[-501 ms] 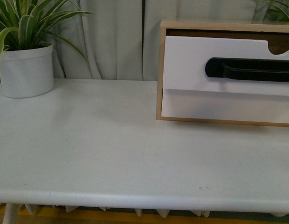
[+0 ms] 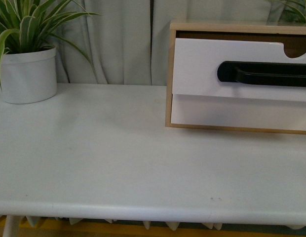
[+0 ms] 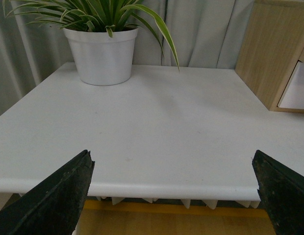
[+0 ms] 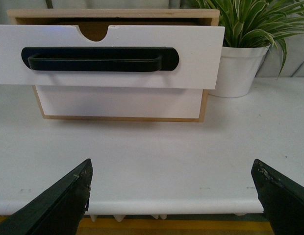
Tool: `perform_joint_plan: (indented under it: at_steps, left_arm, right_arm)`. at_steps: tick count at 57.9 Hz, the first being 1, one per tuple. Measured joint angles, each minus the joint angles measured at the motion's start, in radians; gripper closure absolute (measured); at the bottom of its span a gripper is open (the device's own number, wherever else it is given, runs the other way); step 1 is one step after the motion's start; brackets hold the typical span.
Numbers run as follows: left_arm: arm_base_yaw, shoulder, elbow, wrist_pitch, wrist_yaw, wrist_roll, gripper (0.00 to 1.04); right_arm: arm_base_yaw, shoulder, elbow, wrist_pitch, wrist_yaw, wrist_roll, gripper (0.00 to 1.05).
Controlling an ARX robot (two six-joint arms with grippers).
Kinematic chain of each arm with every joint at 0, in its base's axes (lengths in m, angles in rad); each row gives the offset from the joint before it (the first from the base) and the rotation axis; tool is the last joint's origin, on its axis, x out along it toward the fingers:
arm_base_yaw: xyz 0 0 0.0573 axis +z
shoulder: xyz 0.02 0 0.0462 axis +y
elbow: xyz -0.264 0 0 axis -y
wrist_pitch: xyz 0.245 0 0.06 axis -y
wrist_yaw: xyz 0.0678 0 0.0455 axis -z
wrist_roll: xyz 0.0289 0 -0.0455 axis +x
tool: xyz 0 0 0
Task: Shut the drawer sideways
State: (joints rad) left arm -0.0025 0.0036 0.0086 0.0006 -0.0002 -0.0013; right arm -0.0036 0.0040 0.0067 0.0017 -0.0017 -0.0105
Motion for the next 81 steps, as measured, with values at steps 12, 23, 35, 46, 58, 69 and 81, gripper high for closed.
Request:
perform_joint_plan:
  at_steps: [12, 23, 35, 46, 58, 69, 81]
  left_arm:
    - [0.0, 0.0, 0.0, 0.0, 0.0, 0.0, 0.06]
    - [0.0, 0.0, 0.0, 0.0, 0.0, 0.0, 0.06]
    - [0.0, 0.0, 0.0, 0.0, 0.0, 0.0, 0.06]
    - [0.0, 0.0, 0.0, 0.0, 0.0, 0.0, 0.06]
    - [-0.023, 0.007, 0.0, -0.003, -0.074, 0.067, 0.06]
    - [-0.179, 0.169, 0.011, 0.198, -0.193, 0.372, 0.06]
    - [-0.275, 0.581, 0.054, 0.735, -0.042, 0.881, 0.06]
  right_arm:
    - [0.0, 0.0, 0.0, 0.0, 0.0, 0.0, 0.09]
    - [0.0, 0.0, 0.0, 0.0, 0.0, 0.0, 0.09]
    - [0.0, 0.0, 0.0, 0.0, 0.0, 0.0, 0.09]
    - [0.0, 0.0, 0.0, 0.0, 0.0, 0.0, 0.09]
    - [0.017, 0.02, 0.016, -0.053, 0.044, 0.016, 0.09]
    - [0.029, 0.245, 0.115, -0.073, 0.066, 0.008, 0.09]
    - [-0.066, 0.503, 0.283, 0.033, -0.077, -0.268, 0.09]
